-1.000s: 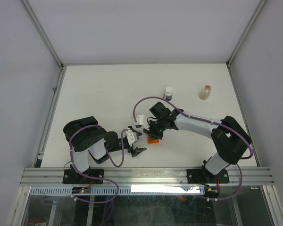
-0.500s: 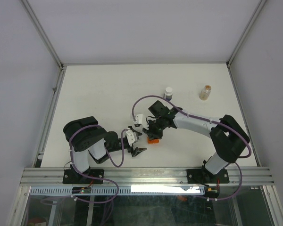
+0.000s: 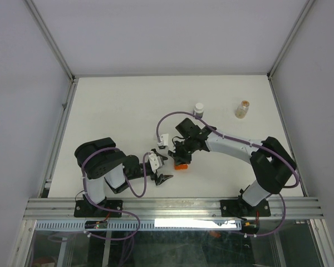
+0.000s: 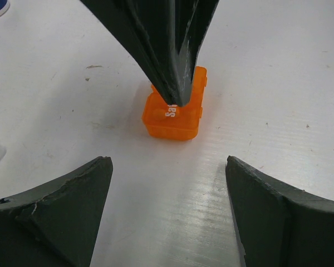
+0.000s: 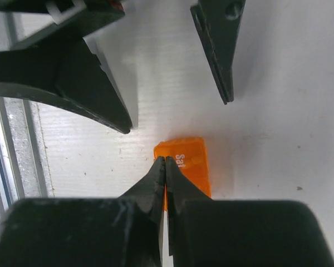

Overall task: Sort the pills into containers
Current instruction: Close the pill container at the center of the board.

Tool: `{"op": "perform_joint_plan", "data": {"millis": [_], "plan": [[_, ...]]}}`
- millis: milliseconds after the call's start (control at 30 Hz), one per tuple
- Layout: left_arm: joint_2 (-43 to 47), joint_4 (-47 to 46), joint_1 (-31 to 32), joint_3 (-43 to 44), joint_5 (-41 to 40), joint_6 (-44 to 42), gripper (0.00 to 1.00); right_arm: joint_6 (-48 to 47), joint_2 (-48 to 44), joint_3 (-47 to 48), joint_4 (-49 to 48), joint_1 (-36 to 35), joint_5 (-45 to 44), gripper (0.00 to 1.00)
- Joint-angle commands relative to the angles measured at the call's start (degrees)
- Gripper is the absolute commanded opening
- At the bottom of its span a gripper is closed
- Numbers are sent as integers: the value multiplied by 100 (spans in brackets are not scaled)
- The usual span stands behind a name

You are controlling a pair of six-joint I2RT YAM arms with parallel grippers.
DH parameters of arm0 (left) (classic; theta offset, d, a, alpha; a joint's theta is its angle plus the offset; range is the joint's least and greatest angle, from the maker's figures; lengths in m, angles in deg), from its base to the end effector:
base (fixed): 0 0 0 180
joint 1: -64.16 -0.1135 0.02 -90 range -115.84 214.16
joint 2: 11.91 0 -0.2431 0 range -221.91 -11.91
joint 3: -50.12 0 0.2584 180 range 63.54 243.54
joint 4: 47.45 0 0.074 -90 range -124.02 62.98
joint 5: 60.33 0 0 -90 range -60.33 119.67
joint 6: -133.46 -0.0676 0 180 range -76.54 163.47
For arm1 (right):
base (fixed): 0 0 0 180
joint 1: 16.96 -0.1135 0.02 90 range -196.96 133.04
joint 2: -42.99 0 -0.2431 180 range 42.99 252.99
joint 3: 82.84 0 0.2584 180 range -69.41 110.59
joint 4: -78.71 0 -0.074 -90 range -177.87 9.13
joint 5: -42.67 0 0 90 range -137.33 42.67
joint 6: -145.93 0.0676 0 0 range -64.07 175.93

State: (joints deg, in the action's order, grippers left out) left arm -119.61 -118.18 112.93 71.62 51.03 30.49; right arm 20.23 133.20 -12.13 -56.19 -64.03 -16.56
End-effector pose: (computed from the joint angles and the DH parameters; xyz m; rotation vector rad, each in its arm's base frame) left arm 0.1417 -0.1990 0.0507 1.1925 1.4708 -0.7747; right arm 0.1934 0.2587 0.1510 -1.8754 1.8798 0.7848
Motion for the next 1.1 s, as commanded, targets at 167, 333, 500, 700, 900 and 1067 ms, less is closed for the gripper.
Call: {"op": "perform_joint_plan", "data": {"millis": [167,333,500,700,900,1067], "plan": [[-141,-1568,18,-105,102,-280,85,-97,512,97,295,206,-245,0],[-96,-1564,26,-113,140,-267,85,-93,297,218,339,214,159,0],[-51,-1560,21,-40,195,-191,85,-200,-189,176,296,313,655,8],[6,-1564,24,9,248,-65,81,-717,-418,-150,249,790,735,44],[157,-1567,18,-11,298,122,70,-1620,-1032,-1014,-472,850,765,73],[427,-1568,23,-135,283,336,64,-2086,-1346,-1706,-1315,864,742,82]]}}
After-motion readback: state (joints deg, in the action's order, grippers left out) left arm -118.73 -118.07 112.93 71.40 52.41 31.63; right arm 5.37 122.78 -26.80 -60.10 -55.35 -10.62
